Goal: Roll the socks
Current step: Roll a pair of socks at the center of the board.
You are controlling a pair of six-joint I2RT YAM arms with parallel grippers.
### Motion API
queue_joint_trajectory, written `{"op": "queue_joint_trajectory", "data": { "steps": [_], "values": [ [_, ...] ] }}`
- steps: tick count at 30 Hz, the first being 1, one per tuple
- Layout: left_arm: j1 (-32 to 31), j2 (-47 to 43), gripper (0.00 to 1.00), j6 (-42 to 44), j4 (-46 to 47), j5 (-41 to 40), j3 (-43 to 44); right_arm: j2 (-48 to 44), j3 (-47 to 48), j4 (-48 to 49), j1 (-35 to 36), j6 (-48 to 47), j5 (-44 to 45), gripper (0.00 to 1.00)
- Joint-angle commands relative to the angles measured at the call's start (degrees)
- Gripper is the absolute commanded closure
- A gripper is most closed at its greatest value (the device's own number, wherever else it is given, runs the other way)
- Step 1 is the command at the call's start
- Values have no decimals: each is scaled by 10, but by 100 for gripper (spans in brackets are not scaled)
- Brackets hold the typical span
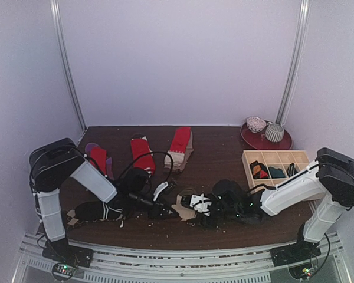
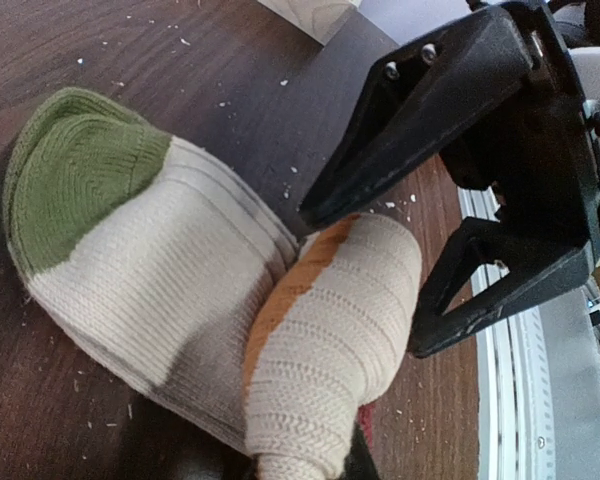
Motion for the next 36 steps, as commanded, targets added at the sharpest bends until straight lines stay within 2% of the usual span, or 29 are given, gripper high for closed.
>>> {"op": "queue_joint_trajectory", "data": {
  "steps": [1, 4, 7, 9, 15, 18, 19, 20, 21, 22, 26, 29, 31, 33, 36],
  "values": [
    [-11, 53, 100, -8, -191, -41, -31, 27, 33, 10, 7, -3, 3, 40],
    [-11, 53, 100, -8, -191, -41, -30, 42, 37, 11, 7, 14, 5, 47],
    [-11, 48, 100, -4, -187, -40, -28, 68, 55, -35, 6, 49, 8, 61],
    [-11, 34, 87, -4, -175, -49, -30, 75, 53, -49, 4, 71, 5, 65],
    [-11, -27, 81, 43, -161, -47, 21, 86, 23, -65, -17, 144, -31, 74],
    [-11, -66, 72, 80, -130, -40, 43, 86, 10, -67, -30, 170, -65, 75],
    [-11, -82, 67, 98, -121, -45, 45, 86, 9, -72, -36, 177, -82, 74],
    [-11, -99, 49, 120, -103, -52, 43, 87, 10, -80, -42, 182, -101, 74],
    [-11, -117, 17, 137, -83, -56, 35, 89, 14, -93, -49, 185, -115, 74],
    [-11, -136, 4, 156, -62, -60, 25, 91, 18, -105, -54, 187, -132, 74],
    [-20, -208, 2, 240, 10, -100, -38, 120, 48, -170, -77, 184, -210, 74],
    [-33, -230, 2, 290, 15, -158, -58, 138, 71, -217, -82, 174, -225, 74],
    [-42, -250, 2, 291, 55, -222, -85, 140, 76, -233, -83, 169, -228, 74],
    [-41, -276, 2, 274, 136, -269, -133, 138, 78, -238, -86, 168, -226, 74],
    [-42, -299, 2, 267, 193, -294, -159, 132, 79, -236, -89, 170, -224, 73]
  ]
}}
